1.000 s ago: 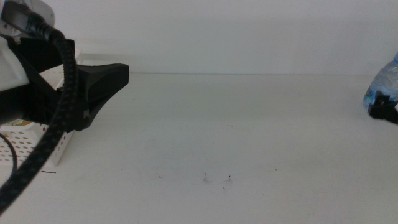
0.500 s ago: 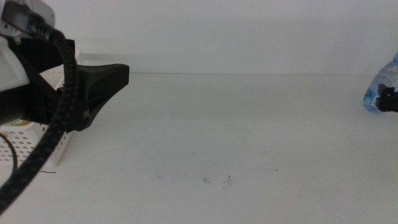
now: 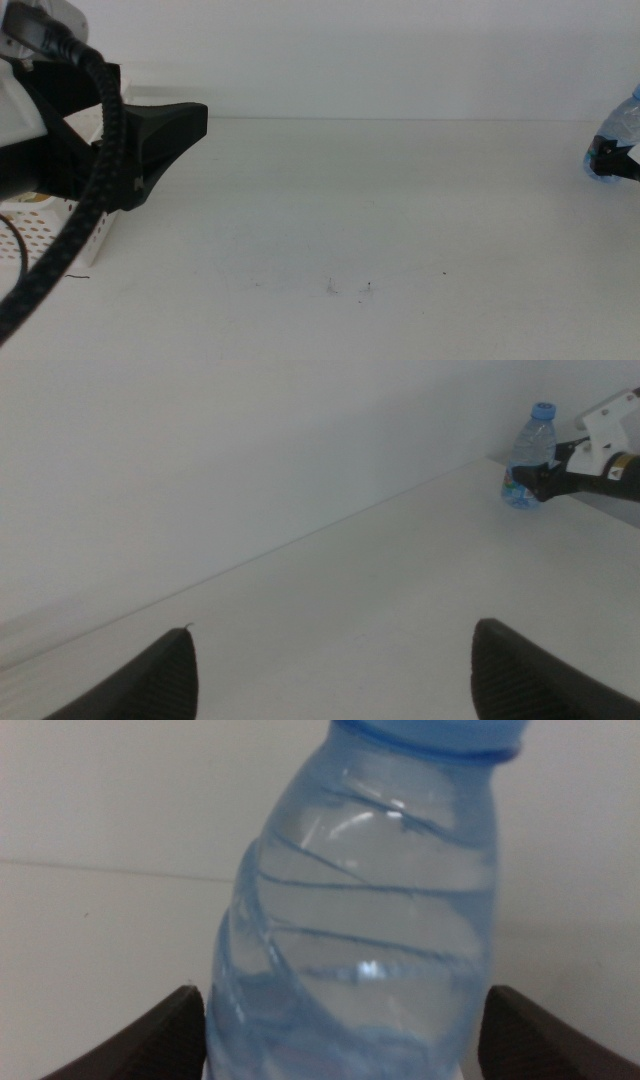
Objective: Use arms to grab the bottles and put them into the dustbin to the left of the table.
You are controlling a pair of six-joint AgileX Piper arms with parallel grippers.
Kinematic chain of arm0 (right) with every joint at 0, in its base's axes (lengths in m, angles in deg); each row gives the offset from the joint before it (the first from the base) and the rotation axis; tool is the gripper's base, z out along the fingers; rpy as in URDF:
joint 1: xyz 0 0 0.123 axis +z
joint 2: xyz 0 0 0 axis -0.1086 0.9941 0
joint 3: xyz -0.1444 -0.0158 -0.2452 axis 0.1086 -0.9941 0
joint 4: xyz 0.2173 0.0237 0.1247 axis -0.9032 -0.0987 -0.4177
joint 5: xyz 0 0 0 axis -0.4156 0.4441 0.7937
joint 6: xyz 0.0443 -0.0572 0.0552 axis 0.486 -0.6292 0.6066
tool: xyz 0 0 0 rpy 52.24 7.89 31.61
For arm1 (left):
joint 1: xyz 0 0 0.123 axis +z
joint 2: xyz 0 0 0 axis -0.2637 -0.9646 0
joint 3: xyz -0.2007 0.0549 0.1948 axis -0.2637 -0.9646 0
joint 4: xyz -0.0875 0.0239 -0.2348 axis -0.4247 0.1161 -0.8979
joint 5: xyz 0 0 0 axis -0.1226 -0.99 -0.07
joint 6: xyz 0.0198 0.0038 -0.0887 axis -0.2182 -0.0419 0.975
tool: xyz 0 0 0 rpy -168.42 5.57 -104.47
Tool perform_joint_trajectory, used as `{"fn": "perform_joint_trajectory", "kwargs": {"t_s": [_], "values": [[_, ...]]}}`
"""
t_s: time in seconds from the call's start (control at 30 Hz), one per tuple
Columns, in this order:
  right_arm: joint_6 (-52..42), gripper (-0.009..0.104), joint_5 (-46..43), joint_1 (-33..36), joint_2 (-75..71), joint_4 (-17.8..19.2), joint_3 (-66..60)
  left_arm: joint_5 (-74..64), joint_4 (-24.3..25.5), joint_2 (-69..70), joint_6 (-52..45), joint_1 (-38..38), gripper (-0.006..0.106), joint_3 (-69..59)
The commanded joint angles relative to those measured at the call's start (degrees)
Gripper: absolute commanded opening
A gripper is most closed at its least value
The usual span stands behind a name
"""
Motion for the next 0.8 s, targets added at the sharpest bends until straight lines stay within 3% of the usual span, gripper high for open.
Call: {"fn": "perform_joint_trajectory", "kwargs": {"t_s": [0.0, 0.13, 0.23, 0.27, 0.33, 0.4, 0.43, 0.57, 0.63, 0.77], "values": [[0.1, 0.093, -0.6, -0.5, 1.9, 0.3, 2.7, 0.6, -0.4, 0.1, 0.2, -0.1, 0.094, 0.3], [0.5, 0.093, -0.6, -0.5, 5.8, 0.7, 7.6, 0.6, -0.4, 0.1, 0.2, -0.1, 0.094, 0.3], [0.5, 0.084, -0.2, -0.5, 8.4, 1.0, 10.7, 0.6, -0.4, 0.1, 0.3, -0.1, 0.094, 0.3], [0.5, 0.076, -0.2, -0.5, 8.9, 1.0, 11.1, 0.6, -0.4, 0.1, 0.3, -0.1, 0.094, 0.3], [0.5, 0.050, -0.4, -0.5, 9.4, 1.0, 11.3, 0.6, -0.4, 0.1, 0.3, -0.1, 0.094, 0.3], [1.3, 0.005, -0.4, -0.5, 9.2, 2.2, 11.3, 0.6, -0.4, 0.1, 0.3, -0.1, 0.094, 0.3], [3.3, -0.001, -0.4, -0.5, 8.7, 3.6, 11.0, 0.6, -0.4, 0.1, 0.3, -0.1, 0.094, 0.3], [14.3, 0.001, -1.7, 1.2, 3.9, 21.0, 8.4, 0.6, -0.4, 0.1, 0.0, -0.1, 0.094, 0.3], [21.2, -0.001, -3.7, 3.4, 0.4, 26.8, 6.1, 0.6, -0.4, 0.1, 0.0, -0.1, 0.094, 0.3], [23.7, -0.002, -8.6, 10.3, -5.5, 28.6, -0.4, 0.6, -0.4, 0.1, 0.0, -0.1, 0.094, 0.3]]}}
